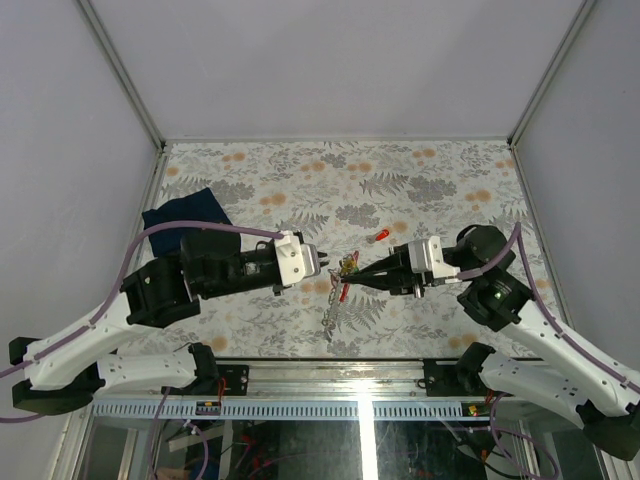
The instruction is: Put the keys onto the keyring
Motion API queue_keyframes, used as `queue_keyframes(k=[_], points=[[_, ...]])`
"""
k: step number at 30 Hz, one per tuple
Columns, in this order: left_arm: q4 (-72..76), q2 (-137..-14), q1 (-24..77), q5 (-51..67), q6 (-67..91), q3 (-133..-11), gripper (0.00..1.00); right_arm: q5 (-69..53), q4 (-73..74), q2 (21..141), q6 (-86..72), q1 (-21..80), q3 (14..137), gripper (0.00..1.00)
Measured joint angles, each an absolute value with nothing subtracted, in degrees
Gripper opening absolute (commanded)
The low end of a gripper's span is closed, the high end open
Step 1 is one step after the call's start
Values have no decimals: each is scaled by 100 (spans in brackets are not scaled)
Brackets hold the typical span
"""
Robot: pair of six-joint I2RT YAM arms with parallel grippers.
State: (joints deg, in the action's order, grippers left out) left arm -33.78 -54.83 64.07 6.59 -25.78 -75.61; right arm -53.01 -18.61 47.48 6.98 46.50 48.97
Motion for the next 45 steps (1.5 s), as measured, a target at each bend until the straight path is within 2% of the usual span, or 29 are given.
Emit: queue_keyframes(k=[20,34,45], points=[[-2991,-5352,6353,637,-2263,-7207,16,-3959,720,4617,3774,5107,5701,0],[-2864,-5258,6283,611,-2117,-7085,17,-2749,1299,4606,4965,5852,5833,0],[-2495,-4947,6257,478,-1745,-6484,24,-2167,1437,4600,5933,6198,5833,0]])
